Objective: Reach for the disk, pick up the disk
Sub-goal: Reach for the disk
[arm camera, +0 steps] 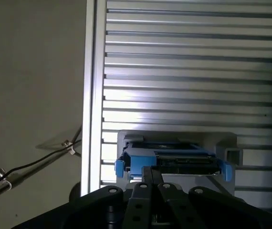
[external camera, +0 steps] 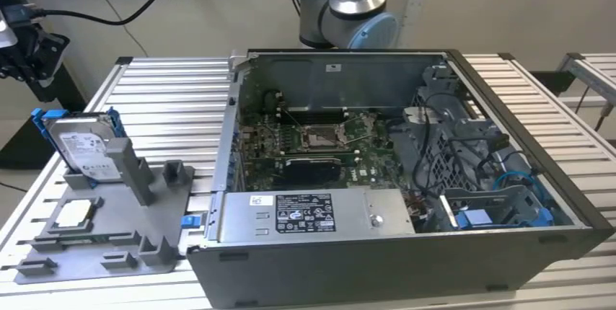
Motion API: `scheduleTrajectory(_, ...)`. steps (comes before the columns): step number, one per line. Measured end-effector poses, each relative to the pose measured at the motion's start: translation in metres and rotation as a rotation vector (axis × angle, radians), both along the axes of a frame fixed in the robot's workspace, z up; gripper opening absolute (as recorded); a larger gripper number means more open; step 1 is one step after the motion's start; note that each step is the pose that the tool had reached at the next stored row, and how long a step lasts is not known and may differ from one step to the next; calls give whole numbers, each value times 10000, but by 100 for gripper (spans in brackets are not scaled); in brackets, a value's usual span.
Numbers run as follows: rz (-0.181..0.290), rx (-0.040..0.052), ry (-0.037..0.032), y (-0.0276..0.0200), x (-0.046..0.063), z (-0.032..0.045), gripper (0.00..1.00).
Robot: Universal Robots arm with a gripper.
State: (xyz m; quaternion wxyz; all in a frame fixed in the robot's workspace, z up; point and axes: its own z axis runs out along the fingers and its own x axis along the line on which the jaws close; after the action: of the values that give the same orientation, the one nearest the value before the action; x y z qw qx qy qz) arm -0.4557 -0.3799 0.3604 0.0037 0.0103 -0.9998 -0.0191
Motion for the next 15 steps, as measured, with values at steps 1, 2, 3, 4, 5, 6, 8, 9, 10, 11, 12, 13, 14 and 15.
scheduleTrajectory(1,1,0,0,0,0,0,0)
scheduleTrajectory(2,2,0,0,0,0,0,0)
scheduleTrajectory(3,3,0,0,0,0,0,0)
scheduleTrajectory(4,3,0,0,0,0,0,0)
scheduleTrajectory(5,4,0,0,0,0,0,0)
scheduleTrajectory(6,5,0,0,0,0,0,0)
scheduleTrajectory(8,7,0,0,0,0,0,0)
scheduleTrajectory(9,7,0,0,0,0,0,0)
scheduleTrajectory(10,10,0,0,0,0,0,0)
scheduleTrajectory(11,23,-1,1,0,0,1,0)
scheduleTrajectory(12,55,-1,0,0,0,0,0)
scheduleTrajectory(13,109,0,0,1,0,0,0)
scheduleTrajectory(14,181,0,0,0,0,0,0)
scheduleTrajectory(15,278,0,0,1,0,0,0)
